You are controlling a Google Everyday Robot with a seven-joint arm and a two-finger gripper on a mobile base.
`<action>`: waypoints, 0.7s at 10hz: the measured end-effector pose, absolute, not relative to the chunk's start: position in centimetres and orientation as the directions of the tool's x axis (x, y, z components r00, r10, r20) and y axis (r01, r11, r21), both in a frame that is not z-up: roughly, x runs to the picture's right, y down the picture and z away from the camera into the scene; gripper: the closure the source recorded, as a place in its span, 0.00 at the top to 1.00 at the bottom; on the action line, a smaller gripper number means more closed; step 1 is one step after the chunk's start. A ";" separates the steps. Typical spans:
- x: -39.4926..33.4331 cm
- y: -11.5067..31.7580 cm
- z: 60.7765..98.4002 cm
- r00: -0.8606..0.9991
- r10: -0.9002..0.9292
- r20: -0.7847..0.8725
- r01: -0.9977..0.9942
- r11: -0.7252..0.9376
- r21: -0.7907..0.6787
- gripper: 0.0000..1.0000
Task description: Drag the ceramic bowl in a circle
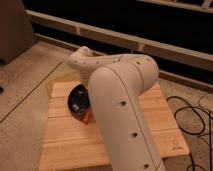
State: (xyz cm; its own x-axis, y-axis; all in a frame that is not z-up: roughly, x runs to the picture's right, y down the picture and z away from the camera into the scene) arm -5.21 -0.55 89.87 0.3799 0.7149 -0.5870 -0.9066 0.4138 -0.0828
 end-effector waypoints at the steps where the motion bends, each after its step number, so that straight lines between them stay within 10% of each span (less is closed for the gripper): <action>1: -4.5 -1.3 90.5 0.366 0.715 -0.596 -0.906 0.419 -0.055 0.00; 7: -4.7 -4.8 94.2 0.369 0.706 -0.604 -0.896 0.443 -0.030 0.00</action>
State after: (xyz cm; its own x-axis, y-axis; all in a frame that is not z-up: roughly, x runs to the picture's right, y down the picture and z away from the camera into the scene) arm -4.73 -4.78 94.23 0.3693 0.7062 -0.6040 -0.8961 0.4429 -0.0301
